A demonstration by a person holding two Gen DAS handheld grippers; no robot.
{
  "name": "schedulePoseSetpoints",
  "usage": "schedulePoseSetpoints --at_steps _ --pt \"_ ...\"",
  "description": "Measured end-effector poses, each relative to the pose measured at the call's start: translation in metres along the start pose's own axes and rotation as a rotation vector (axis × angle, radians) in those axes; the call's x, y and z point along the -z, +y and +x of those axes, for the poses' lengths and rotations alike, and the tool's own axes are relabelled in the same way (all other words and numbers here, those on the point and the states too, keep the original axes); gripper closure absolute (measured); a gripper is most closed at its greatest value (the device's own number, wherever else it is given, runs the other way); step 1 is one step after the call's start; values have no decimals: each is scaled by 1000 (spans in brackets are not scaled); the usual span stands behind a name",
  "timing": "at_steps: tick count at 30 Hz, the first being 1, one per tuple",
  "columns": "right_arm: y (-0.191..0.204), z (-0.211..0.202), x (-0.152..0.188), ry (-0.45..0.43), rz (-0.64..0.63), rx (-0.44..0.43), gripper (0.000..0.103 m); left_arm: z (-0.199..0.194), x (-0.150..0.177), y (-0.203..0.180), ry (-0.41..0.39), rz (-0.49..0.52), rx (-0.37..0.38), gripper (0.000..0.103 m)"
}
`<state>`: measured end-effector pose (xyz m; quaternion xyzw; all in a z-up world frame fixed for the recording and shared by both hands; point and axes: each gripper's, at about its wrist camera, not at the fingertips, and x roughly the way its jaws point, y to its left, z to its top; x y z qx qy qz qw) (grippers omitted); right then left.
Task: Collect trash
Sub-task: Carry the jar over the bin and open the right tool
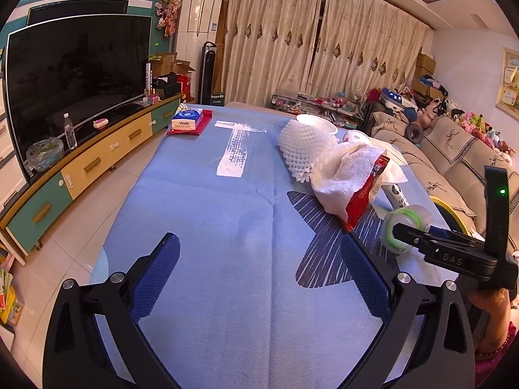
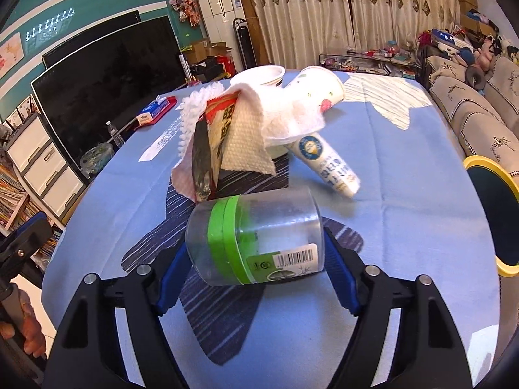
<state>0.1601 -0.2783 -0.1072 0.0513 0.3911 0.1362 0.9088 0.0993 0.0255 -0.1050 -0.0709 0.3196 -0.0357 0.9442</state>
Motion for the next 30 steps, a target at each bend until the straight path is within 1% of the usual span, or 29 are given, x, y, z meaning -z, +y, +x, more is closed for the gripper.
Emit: schedulePoseSetpoints --at_steps 7,12,24,27,30 --pt "-33 -22 -1 -41 53 18 32 6 0 -15 7 26 14 5" --pt "-67 -33 -4 -67 105 74 32 13 -1 -25 21 41 17 5" --pt "-186 -50 -20 -104 237 268 32 33 -9 -64 44 103 30 5" --pt "-220 -44 -25 -86 268 327 32 38 -11 -75 50 118 37 5" --pt "-250 -33 -27 -58 306 365 32 42 -11 -84 57 139 45 5"
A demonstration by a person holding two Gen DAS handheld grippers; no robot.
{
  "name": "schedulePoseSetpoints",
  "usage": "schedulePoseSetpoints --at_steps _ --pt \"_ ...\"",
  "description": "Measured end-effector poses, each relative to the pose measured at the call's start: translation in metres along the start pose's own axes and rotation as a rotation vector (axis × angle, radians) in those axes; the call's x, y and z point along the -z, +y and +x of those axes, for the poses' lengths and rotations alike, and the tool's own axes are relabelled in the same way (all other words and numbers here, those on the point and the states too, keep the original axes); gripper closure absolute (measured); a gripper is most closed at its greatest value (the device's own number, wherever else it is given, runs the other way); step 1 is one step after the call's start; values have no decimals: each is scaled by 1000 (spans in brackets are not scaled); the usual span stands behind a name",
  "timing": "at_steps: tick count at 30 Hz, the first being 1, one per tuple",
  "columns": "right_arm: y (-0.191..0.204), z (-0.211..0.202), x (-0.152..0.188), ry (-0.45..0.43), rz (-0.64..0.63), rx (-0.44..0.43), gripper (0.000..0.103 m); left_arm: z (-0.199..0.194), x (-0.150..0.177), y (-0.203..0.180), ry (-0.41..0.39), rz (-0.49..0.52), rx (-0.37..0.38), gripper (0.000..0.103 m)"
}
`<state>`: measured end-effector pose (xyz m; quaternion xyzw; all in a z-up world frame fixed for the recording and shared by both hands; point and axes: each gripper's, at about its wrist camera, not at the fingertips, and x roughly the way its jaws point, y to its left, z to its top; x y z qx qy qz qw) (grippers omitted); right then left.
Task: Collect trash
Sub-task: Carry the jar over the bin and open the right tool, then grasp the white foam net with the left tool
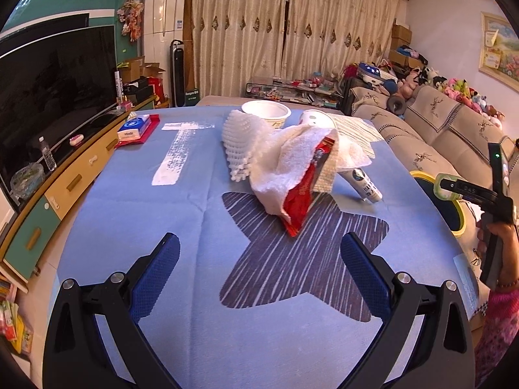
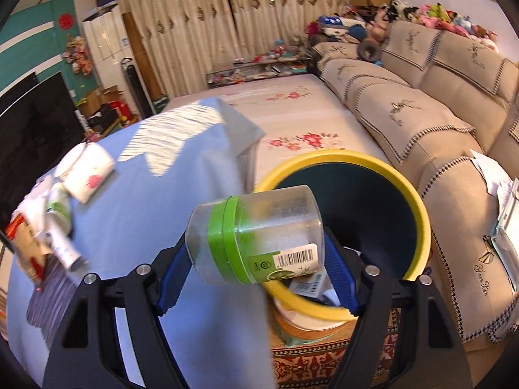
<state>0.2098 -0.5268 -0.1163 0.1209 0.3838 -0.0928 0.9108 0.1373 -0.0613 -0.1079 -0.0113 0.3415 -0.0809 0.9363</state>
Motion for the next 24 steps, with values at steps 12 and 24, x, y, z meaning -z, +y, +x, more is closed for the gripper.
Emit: schedulePoseSetpoints --at_steps 12,24 --pt "-52 56 -9 67 102 82 31 17 -10 -24 26 48 11 5" --pt "-12 -11 6 -36 46 -73 28 29 -10 -28 42 57 16 5"
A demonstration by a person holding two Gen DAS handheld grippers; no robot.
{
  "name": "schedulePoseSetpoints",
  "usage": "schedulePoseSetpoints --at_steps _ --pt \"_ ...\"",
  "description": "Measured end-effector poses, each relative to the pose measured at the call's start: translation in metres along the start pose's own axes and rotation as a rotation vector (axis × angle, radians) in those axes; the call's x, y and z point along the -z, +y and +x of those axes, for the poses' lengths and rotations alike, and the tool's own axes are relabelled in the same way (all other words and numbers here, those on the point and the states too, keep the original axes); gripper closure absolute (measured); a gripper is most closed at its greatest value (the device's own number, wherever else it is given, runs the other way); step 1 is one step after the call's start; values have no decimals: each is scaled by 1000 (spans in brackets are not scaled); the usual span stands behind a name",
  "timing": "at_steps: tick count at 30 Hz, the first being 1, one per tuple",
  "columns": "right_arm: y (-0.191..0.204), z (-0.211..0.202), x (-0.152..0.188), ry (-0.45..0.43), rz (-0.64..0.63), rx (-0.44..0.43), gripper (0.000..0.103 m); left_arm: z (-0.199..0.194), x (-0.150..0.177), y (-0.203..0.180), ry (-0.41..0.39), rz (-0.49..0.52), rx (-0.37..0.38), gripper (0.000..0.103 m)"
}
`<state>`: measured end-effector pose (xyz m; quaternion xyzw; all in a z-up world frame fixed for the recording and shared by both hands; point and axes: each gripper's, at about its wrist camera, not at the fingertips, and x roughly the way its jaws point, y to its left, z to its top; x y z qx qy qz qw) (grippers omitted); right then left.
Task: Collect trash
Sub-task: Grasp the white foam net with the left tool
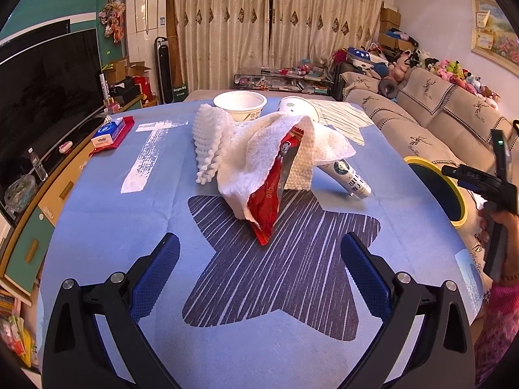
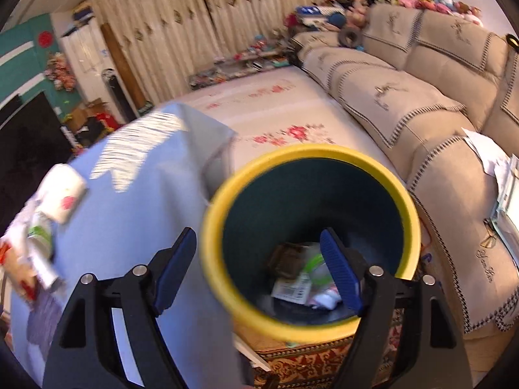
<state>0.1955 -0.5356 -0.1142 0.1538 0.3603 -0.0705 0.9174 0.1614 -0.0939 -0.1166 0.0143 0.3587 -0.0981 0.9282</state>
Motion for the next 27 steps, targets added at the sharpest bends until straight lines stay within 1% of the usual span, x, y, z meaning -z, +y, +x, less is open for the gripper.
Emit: schedulePoseSetpoints --at_steps 2,4,6,9,10,12,14,17,19,21,25,27 --pt "21 -17 11 -31 -27 -75 27 1 -2 1 -6 -1 -2 5" --pt "44 -28 23 -51 -78 -117 26 0 -4 3 -18 0 -2 5" --pt "63 -31 35 -59 -120 -129 26 0 -8 5 -30 3 0 5" --pt "81 -28 46 -58 -153 -122 26 -1 -20 10 -54 3 13 5" --pt "84 -26 48 -38 -155 -120 26 -1 -24 10 -57 5 19 5" --pt "83 -27 46 -48 -137 -136 26 -1 -31 10 -60 13 36 5" --pt "82 -26 46 -49 -130 -103 26 0 -39 7 -62 33 50 5" --pt "83 -23 45 -41 -125 -92 26 6 -48 6 -60 54 45 6" --pt "85 -22 43 -36 -132 -88 26 13 -57 11 -53 55 37 10" --pt "87 -21 45 -34 -138 -82 26 19 -69 20 -48 35 35 12" --pt "83 -20 46 -28 -125 -78 26 37 -94 40 -24 -21 16 23" --pt "82 -18 46 -24 -117 -71 26 47 -103 48 -8 -43 13 23"
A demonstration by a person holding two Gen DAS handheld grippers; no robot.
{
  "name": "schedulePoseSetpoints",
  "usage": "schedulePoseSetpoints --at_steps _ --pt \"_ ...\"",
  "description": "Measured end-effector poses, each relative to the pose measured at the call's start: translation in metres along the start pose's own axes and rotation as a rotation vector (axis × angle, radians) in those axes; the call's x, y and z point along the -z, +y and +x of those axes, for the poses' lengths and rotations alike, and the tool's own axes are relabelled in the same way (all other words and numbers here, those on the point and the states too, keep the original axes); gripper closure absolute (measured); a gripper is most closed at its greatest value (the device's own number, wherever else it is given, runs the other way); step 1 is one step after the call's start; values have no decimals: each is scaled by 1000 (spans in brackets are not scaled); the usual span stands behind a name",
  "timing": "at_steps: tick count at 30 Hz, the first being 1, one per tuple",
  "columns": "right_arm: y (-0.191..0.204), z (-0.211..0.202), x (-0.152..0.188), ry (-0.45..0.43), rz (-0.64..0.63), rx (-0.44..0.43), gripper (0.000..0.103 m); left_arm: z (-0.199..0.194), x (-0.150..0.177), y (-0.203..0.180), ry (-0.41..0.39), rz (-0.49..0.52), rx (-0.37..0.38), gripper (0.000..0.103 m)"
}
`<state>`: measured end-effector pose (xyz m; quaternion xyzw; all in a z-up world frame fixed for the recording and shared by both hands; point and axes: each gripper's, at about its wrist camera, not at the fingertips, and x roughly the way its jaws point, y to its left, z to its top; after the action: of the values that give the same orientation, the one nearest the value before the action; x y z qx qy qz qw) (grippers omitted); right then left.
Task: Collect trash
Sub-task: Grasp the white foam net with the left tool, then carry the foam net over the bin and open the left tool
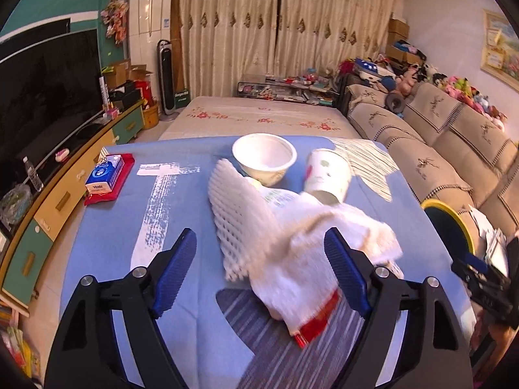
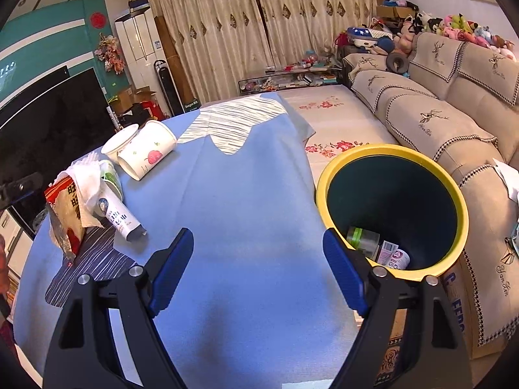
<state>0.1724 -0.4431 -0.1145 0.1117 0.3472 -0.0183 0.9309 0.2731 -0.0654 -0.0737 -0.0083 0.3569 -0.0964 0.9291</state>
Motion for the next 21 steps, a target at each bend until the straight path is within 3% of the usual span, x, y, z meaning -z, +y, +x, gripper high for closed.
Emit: schedulePoseSetpoints --at_steps 5,7,14,17,19,21 --pt "1 4 1 19 2 3 26 31 -16 8 60 -55 26 25" --pt "0 5 1 26 6 2 26 45 -19 8 86 -73 25 35" --pt "-4 10 1 47 35 -15 26 82 -17 9 147 -98 -16 48" --pt "-4 11 1 55 45 -20 26 89 -14 11 160 -96 -27 62" --pt "-5 13 1 62 51 -21 26 90 -12 15 160 -104 -23 84" --pt "-4 14 1 68 55 -22 26 86 -11 20 149 -112 -26 88"
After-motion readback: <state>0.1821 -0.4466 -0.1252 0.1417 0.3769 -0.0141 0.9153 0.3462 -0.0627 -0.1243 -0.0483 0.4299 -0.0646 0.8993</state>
